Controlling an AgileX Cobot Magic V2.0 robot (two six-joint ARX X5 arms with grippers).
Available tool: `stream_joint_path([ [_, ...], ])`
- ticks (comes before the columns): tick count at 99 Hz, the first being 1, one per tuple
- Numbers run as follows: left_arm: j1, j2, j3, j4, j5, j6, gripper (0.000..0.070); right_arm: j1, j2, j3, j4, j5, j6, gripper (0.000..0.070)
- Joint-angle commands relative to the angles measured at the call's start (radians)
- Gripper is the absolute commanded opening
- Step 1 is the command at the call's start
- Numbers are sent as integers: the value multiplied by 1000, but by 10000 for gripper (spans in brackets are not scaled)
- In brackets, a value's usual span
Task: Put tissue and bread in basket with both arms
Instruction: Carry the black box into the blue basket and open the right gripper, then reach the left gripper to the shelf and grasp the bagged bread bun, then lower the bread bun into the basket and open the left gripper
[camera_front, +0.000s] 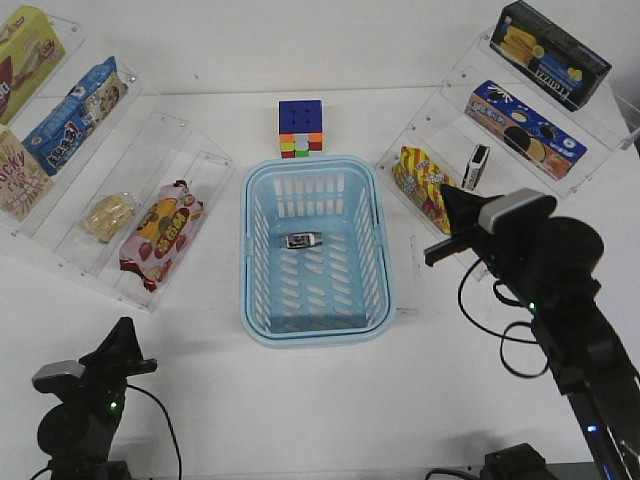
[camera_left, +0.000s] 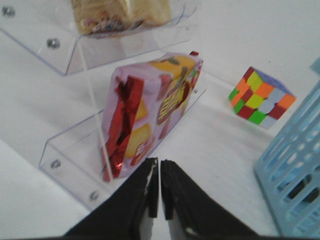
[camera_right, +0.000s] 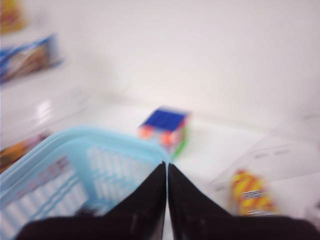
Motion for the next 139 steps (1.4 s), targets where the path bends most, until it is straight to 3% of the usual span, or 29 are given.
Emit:
stream_joint_path([
  [1,0,27,84,10,2,-16,1,-7,-64,-126,71,-3,-7,0],
  [16,0,204,271,-67,2,84,1,-16,-235,-421,306,24,3,0],
  [36,0,539,536,-184,-1,489,23,-16,-273,-492,290,22,25,0],
  [40,0,599,582,-201,-1,568,128,-16,-273,-492,290,22,27,0],
  [51,0,750,689,-218,-55,716,569,-14,-273,-492,292,22,27,0],
  [54,0,787,714,-217,-81,748,637,-15,-273,-492,291,22,27,0],
  [57,0,824,739,-218,-101,779,656,-14,-273,-492,291,22,27,0],
  [78,0,1037,870,-212,-182,942,651,-14,-274,-492,291,20,31,0],
  [101,0,1224,909,-131,-275,955,630,-14,-274,-492,290,14,35,0],
  [110,0,1271,915,-129,-299,955,468,-14,-274,-492,290,14,35,0],
  [122,-2,1283,915,-119,-307,954,0,-14,-274,-492,290,15,34,0],
  [139,-27,1235,923,-64,-307,949,0,-14,-274,-492,290,15,34,0],
])
